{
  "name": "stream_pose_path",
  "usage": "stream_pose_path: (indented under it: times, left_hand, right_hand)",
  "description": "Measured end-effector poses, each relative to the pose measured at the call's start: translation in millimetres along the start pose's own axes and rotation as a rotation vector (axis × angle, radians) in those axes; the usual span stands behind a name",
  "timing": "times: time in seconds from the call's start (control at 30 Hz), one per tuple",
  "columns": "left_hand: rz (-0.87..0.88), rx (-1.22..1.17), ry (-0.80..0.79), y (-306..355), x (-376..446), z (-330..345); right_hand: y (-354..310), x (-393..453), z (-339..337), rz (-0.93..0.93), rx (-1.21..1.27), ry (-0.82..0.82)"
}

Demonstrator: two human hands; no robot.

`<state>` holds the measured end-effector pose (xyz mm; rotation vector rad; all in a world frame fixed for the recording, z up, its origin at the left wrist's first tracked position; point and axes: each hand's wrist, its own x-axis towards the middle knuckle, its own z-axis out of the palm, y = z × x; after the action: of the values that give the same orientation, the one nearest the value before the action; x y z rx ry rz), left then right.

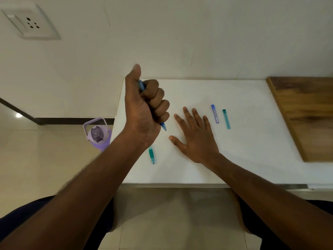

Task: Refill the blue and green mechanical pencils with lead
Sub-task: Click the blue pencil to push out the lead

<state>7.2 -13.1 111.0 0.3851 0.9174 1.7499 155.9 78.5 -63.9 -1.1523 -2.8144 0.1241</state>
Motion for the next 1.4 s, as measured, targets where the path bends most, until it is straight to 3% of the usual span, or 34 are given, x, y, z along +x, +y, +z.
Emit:
stream_pose_path:
  times: [0.23, 1.4]
  left_hand:
    - [-0.040, 0.000, 0.058, 0.0, -4.2, -2.0]
    - [-0.017, 0.067, 0.044, 5.1, -4.3, 1.4]
  right_hand:
    - [-2.0, -0.9, -3.0, 0.004, -0.002, 0.001]
    - [-0.9, 2.0, 3.6, 0.005, -0.004, 0.047]
